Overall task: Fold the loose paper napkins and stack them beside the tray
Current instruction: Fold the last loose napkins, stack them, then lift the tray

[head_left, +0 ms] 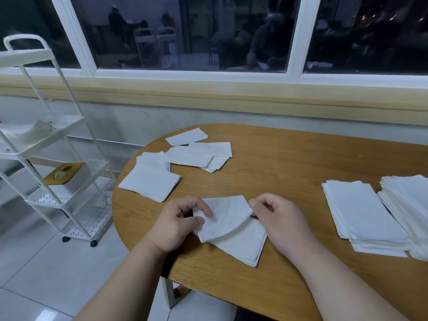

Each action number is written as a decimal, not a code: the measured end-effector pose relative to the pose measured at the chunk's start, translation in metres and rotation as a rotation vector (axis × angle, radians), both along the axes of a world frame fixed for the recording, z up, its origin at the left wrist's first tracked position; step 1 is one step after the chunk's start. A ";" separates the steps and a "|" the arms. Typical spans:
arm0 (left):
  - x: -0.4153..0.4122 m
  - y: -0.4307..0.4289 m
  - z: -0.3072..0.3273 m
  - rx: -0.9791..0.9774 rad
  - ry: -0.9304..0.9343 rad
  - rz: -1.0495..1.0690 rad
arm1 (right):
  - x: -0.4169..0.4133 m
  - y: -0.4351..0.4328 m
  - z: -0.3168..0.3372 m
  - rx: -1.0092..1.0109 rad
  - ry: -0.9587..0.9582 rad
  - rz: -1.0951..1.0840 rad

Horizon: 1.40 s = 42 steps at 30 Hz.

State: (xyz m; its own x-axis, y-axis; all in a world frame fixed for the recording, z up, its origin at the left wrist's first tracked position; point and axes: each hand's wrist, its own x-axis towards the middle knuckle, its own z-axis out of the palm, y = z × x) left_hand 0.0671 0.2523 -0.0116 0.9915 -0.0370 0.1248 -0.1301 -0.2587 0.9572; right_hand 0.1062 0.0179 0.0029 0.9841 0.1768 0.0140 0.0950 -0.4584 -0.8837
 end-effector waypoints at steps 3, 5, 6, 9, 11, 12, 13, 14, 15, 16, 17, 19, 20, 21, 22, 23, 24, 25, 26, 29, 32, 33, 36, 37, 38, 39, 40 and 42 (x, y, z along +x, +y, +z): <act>0.000 -0.001 0.002 0.060 -0.012 0.006 | 0.008 0.003 -0.001 -0.141 -0.038 -0.010; 0.000 -0.001 0.002 0.042 -0.008 0.021 | 0.010 0.004 -0.004 -0.201 -0.043 -0.022; 0.001 -0.001 0.001 0.045 -0.011 0.030 | 0.010 0.004 -0.004 -0.205 -0.044 -0.026; 0.002 -0.001 -0.002 0.081 -0.008 0.078 | 0.001 -0.001 -0.001 -0.111 -0.037 -0.005; 0.002 -0.002 -0.003 0.067 0.008 0.120 | -0.011 -0.006 0.003 -0.083 -0.054 0.027; 0.002 -0.003 -0.002 0.070 0.011 0.136 | -0.016 -0.008 0.005 -0.094 -0.083 0.047; 0.003 -0.003 -0.003 0.085 0.012 0.149 | -0.022 -0.009 0.006 -0.110 -0.115 0.064; 0.004 -0.004 -0.003 0.101 0.012 0.161 | -0.027 -0.010 0.006 -0.119 -0.136 0.075; 0.004 -0.005 -0.003 0.113 0.017 0.178 | -0.032 -0.011 0.006 -0.117 -0.141 0.079; 0.005 -0.005 -0.004 0.121 0.025 0.196 | -0.036 -0.011 0.005 -0.116 -0.138 0.082; 0.006 -0.006 -0.004 0.127 0.034 0.214 | -0.040 -0.011 0.003 -0.119 -0.134 0.089; 0.007 -0.008 -0.004 0.131 0.044 0.238 | -0.048 -0.009 0.000 -0.130 -0.133 0.107; 0.007 -0.009 -0.003 0.136 0.048 0.250 | -0.051 -0.009 -0.002 -0.136 -0.129 0.113; 0.007 -0.010 -0.003 0.147 0.053 0.260 | -0.053 -0.008 -0.003 -0.142 -0.122 0.116; 0.007 -0.011 -0.003 0.160 0.056 0.269 | -0.055 -0.007 -0.005 -0.146 -0.114 0.115; 0.007 -0.012 -0.002 0.173 0.058 0.278 | -0.056 -0.006 -0.006 -0.149 -0.109 0.113; 0.007 -0.012 -0.002 0.186 0.058 0.287 | -0.057 -0.006 -0.007 -0.156 -0.110 0.110; 0.007 -0.012 -0.002 0.199 0.060 0.295 | -0.058 -0.005 -0.007 -0.169 -0.115 0.106; 0.007 -0.012 -0.001 0.216 0.062 0.300 | -0.058 -0.004 -0.008 -0.187 -0.122 0.101; 0.007 -0.013 -0.001 0.319 0.052 0.306 | -0.060 -0.003 -0.008 -0.276 -0.155 0.108; 0.010 -0.015 -0.004 0.490 -0.015 0.294 | -0.060 -0.004 -0.008 -0.394 -0.192 0.103; 0.011 -0.015 -0.005 0.529 -0.027 0.288 | -0.060 -0.005 -0.009 -0.419 -0.210 0.100; 0.013 -0.013 -0.008 0.590 -0.059 0.285 | -0.060 -0.005 -0.013 -0.470 -0.247 0.099; 0.013 -0.013 -0.009 0.595 -0.073 0.284 | -0.059 -0.007 -0.014 -0.471 -0.251 0.101; 0.013 -0.013 -0.010 0.594 -0.082 0.283 | -0.057 -0.008 -0.014 -0.458 -0.250 0.095; 0.013 -0.013 -0.010 0.589 -0.088 0.282 | -0.054 -0.009 -0.012 -0.430 -0.245 0.082; 0.013 -0.013 -0.011 0.583 -0.091 0.283 | -0.050 -0.010 -0.011 -0.396 -0.244 0.063; 0.014 -0.012 -0.011 0.573 -0.090 0.281 | -0.039 -0.011 -0.007 -0.400 -0.260 0.028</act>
State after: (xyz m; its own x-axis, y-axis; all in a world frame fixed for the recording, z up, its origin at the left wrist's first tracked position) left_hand 0.0808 0.2400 -0.0231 0.9596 0.1373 0.2455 -0.0563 -0.7613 0.6459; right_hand 0.0673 0.0073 -0.0038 0.9519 0.2447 0.1846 0.3065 -0.7520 -0.5836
